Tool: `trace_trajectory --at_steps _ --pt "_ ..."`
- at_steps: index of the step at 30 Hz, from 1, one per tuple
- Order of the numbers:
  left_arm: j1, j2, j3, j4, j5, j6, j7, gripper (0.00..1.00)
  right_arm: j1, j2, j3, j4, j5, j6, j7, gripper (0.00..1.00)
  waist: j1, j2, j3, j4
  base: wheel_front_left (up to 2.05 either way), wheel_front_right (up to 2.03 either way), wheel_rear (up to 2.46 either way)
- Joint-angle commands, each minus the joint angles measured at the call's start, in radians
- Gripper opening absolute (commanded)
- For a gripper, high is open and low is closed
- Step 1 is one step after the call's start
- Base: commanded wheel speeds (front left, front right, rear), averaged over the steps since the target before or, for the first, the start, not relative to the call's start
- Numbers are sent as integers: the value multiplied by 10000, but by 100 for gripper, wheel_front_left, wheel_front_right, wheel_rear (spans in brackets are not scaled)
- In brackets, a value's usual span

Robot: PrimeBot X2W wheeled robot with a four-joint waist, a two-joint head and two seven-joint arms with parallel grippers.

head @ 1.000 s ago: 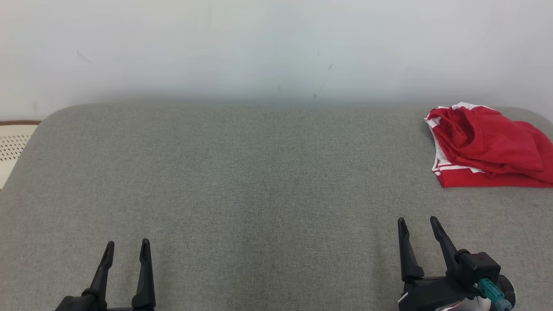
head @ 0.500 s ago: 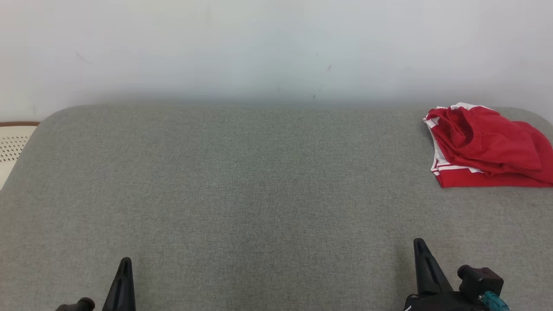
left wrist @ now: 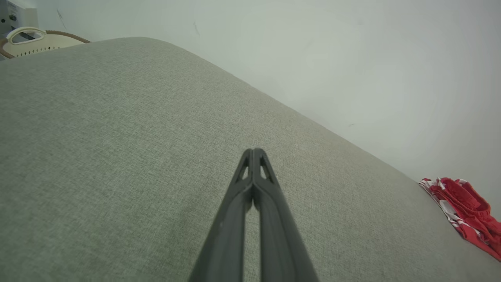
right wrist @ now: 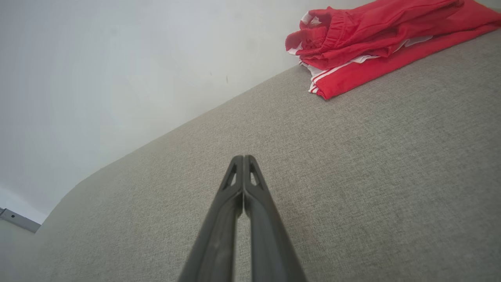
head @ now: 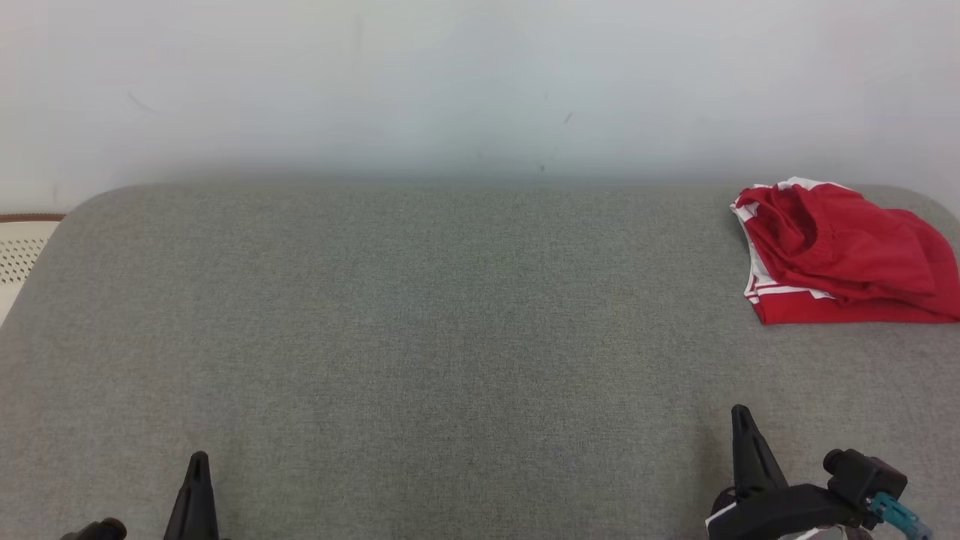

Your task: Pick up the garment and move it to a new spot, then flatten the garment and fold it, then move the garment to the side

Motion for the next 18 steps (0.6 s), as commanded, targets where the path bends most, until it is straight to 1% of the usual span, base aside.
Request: trace_trajectory --at_steps 1,18 --pt "-296 48 128 -18 -510 -52 112 0 -368 -25 -48 -67 517 -1 85 0 0 0 0 -6 0 0 0" --pt "-640 57 535 492 -2973 -260 904 0 -773 -17 -255 283 3196 -2 588 0 0 0 -7 -71 0 0 0"
